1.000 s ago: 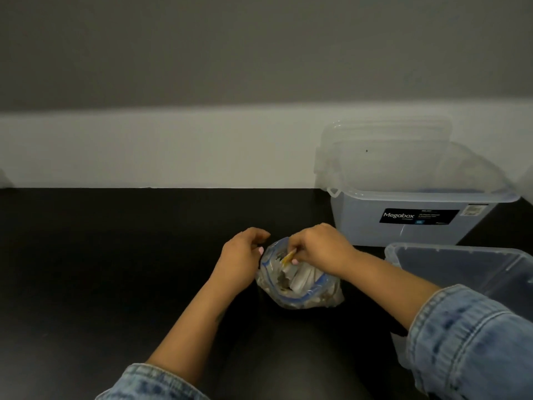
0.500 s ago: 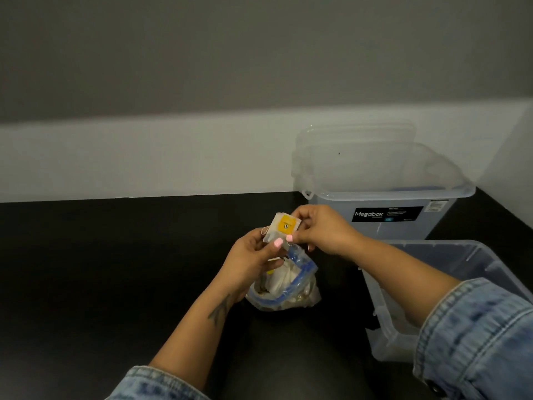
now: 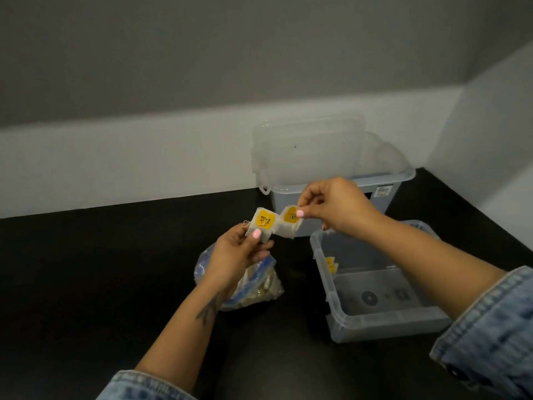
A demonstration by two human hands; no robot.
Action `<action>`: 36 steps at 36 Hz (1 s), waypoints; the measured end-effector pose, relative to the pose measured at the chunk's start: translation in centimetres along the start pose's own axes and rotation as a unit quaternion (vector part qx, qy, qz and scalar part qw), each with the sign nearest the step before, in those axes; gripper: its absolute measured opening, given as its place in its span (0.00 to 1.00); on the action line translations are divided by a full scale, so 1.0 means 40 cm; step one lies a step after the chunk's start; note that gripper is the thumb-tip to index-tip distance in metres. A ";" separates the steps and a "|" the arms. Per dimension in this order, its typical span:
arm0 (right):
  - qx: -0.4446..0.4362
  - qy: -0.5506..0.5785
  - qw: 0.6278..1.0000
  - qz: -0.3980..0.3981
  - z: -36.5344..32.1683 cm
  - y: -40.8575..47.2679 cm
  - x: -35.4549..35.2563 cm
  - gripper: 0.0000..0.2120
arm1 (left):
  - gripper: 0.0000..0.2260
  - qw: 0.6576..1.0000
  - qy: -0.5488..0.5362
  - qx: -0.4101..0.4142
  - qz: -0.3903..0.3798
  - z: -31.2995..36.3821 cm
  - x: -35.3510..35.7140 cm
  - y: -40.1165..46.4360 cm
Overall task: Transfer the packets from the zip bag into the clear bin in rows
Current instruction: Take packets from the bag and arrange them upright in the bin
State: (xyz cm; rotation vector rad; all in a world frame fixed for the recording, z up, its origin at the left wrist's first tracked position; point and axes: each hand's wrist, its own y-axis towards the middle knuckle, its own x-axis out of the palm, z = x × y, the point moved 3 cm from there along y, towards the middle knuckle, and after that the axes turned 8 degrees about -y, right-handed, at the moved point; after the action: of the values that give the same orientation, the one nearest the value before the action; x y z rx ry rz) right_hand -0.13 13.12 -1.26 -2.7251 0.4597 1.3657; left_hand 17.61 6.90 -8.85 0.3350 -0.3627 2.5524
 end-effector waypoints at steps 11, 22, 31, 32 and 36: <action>0.010 -0.212 0.973 -0.090 0.164 -0.081 -0.054 0.04 | 0.06 1.000 -0.007 0.020 -0.004 -0.025 0.083 0.011; 0.008 -0.320 0.937 -0.141 0.253 -0.081 0.129 0.05 | 0.06 0.999 0.010 0.034 -0.007 -0.036 0.121 -0.009; -0.010 -0.359 0.924 -0.129 0.272 -0.062 0.156 0.08 | 0.06 0.999 0.013 0.035 0.005 -0.043 0.123 -0.024; -0.013 -0.363 0.923 -0.131 0.272 -0.064 0.157 0.08 | 0.06 0.999 0.011 0.034 0.006 -0.044 0.123 -0.024; -0.018 -0.364 0.922 -0.133 0.270 -0.065 0.157 0.07 | 0.06 0.999 0.007 0.029 0.012 -0.048 0.123 -0.023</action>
State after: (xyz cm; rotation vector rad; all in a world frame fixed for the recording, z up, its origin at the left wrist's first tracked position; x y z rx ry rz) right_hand -4.19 16.11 -12.99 -1.9636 0.0029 2.1238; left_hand 13.73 10.60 -8.95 0.3358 -0.2881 2.5908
